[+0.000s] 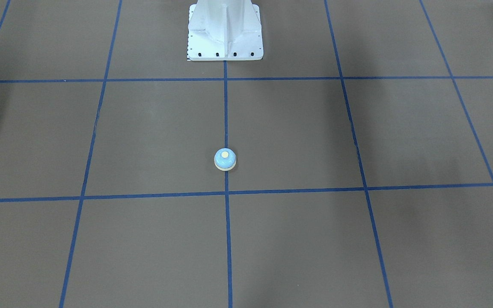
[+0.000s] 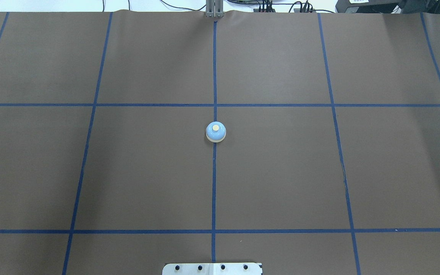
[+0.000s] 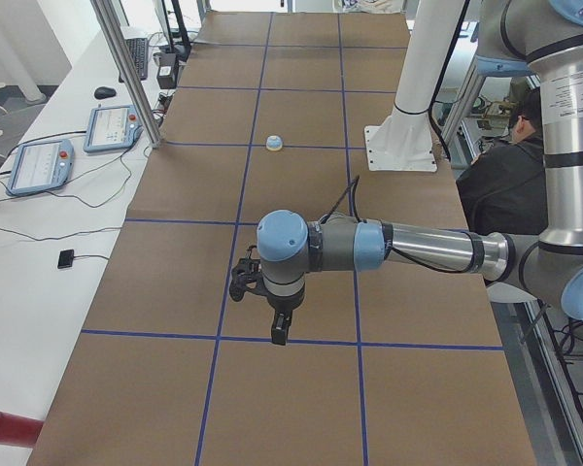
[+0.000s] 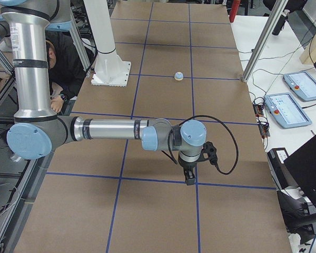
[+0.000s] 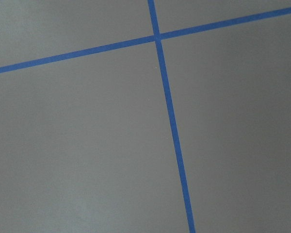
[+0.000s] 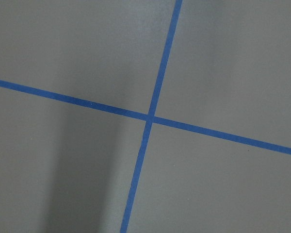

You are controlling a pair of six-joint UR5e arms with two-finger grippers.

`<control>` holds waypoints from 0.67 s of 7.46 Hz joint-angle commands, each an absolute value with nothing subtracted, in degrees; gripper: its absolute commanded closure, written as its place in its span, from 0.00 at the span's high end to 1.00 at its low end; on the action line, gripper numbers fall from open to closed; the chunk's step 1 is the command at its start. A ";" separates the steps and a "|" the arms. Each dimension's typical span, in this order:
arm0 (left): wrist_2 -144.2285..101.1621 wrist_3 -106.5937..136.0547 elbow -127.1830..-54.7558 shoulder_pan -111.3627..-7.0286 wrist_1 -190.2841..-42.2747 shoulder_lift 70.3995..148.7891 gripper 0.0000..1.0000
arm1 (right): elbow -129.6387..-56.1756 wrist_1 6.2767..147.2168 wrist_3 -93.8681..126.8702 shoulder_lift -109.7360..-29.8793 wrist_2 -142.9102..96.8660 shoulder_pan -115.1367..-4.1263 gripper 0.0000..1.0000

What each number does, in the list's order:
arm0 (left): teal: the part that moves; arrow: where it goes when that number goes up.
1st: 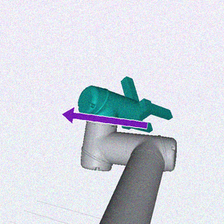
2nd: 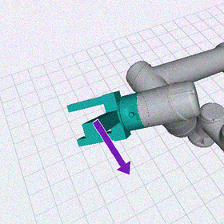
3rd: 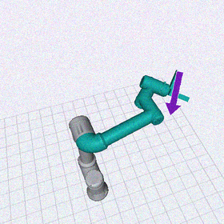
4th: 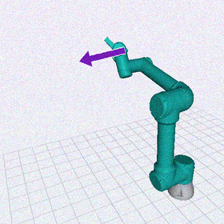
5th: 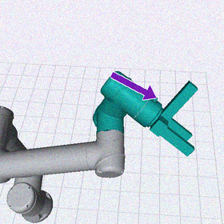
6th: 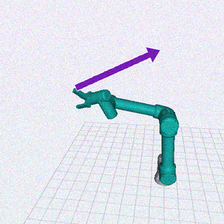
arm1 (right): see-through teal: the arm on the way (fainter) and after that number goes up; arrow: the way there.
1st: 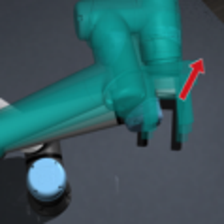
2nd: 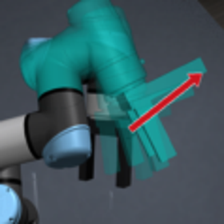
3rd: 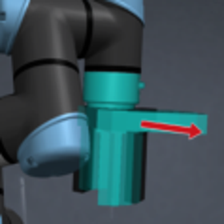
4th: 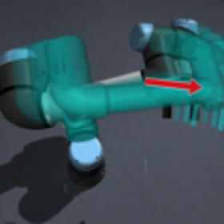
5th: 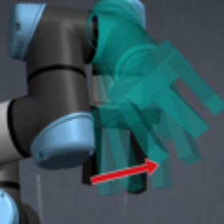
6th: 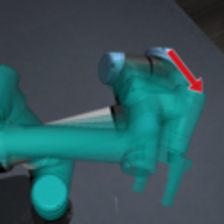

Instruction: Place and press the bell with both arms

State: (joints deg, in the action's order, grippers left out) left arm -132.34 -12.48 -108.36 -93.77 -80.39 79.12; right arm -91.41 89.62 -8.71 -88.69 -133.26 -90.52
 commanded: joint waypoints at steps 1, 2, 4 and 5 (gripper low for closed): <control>-132.01 -12.48 -111.61 -95.54 -80.07 76.14 1.00 | -92.46 89.65 -7.38 -88.86 -133.33 -90.53 1.00; -132.19 -12.57 -111.71 -95.54 -80.24 75.85 1.00 | -92.46 89.65 -7.38 -88.86 -133.42 -90.44 1.00; -132.45 -12.57 -111.80 -95.45 -80.42 75.85 1.00 | -92.55 89.65 -7.30 -88.95 -133.42 -90.44 1.00; -132.36 -12.48 -111.71 -95.45 -80.42 75.85 1.00 | -92.55 89.65 -7.29 -88.95 -133.50 -90.44 1.00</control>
